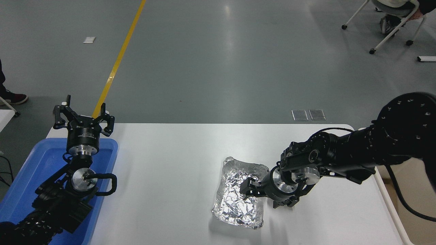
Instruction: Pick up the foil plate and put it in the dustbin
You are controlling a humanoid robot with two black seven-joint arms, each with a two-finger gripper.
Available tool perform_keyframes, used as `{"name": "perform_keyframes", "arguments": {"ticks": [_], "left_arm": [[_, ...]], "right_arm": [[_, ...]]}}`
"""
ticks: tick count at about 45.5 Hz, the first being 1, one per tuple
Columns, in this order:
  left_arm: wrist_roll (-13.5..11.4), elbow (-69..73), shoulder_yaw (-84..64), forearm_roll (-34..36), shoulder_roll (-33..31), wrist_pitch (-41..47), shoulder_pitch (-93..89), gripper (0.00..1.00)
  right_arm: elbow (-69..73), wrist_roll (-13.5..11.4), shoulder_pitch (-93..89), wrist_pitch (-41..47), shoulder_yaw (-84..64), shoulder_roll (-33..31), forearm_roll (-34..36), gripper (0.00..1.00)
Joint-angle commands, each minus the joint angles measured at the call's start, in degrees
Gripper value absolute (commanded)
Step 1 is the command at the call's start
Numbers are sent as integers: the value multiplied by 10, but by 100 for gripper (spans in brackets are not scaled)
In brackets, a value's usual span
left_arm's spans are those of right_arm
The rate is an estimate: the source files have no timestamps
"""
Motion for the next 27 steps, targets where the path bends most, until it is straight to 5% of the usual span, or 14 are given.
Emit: {"name": "perform_keyframes", "arguments": {"ticks": [1,9,18,27], "left_arm": [[0,0,0,0,0,0,0,99],[0,0,0,0,0,0,0,99],[0,0,0,0,0,0,1,99],[0,0,0,0,0,0,1,99]], "right_arm": [[-33,-1,-33,-26,3,0,-4,94],[-46,-1,-48,-35,3,0,-5,89],[-64,-2,-71,-41,15,0,-9,71],[-64,-3,-86,-68,27,0,-11,39]]}}
